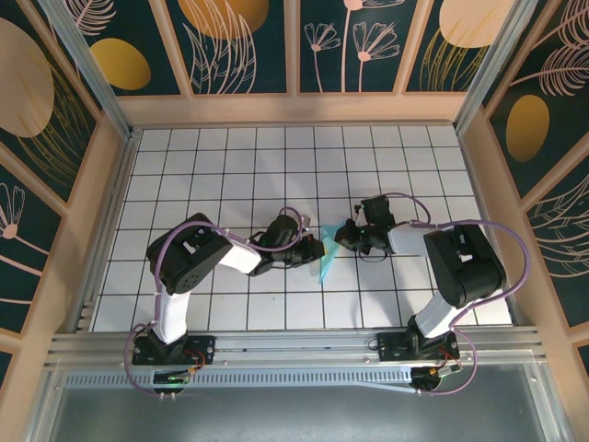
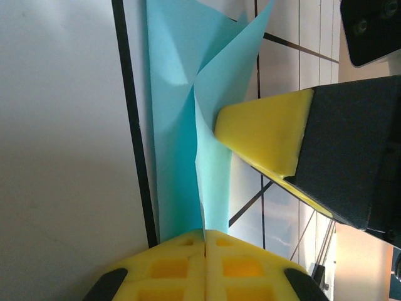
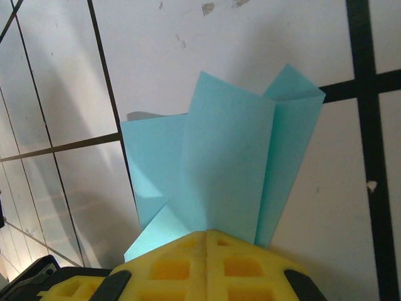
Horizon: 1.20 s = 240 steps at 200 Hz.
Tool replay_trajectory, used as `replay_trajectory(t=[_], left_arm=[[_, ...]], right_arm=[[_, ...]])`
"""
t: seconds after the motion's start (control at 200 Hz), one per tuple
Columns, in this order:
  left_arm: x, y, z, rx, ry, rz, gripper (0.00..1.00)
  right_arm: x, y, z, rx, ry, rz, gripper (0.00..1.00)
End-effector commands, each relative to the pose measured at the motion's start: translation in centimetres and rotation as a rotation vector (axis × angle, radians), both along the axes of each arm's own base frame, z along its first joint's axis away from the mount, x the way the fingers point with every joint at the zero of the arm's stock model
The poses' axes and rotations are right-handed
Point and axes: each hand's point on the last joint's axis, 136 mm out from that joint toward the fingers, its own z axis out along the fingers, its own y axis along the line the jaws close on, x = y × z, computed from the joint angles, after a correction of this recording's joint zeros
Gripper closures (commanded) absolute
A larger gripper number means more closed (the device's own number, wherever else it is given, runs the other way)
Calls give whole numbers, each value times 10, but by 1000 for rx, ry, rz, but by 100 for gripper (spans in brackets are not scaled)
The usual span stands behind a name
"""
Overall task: Fold a paper plane with a square sheet of paper (fold left side to right side)
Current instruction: Fold the wing for the fifth time at the center of the table.
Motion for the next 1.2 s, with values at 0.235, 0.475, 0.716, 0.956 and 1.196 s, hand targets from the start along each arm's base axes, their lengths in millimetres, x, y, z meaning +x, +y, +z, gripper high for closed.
replay_trajectory(t=[0.235, 0.475, 0.716, 0.956, 1.196], left_arm=[[9, 32, 9, 134, -54, 87, 78], [6, 25, 50, 110, -122, 13, 86], [-23, -10, 65, 7, -78, -166, 91], [-33, -19, 36, 53, -21, -197, 92], [-37, -15, 14, 80, 22, -193, 92]], right_arm=[[-25, -21, -33, -93, 70, -9, 100], [-24, -20, -31, -84, 62, -5, 100], [-24, -20, -32, -86, 64, -2, 100], [-26, -20, -33, -86, 69, 1, 100], [-25, -19, -32, -82, 69, 3, 100]])
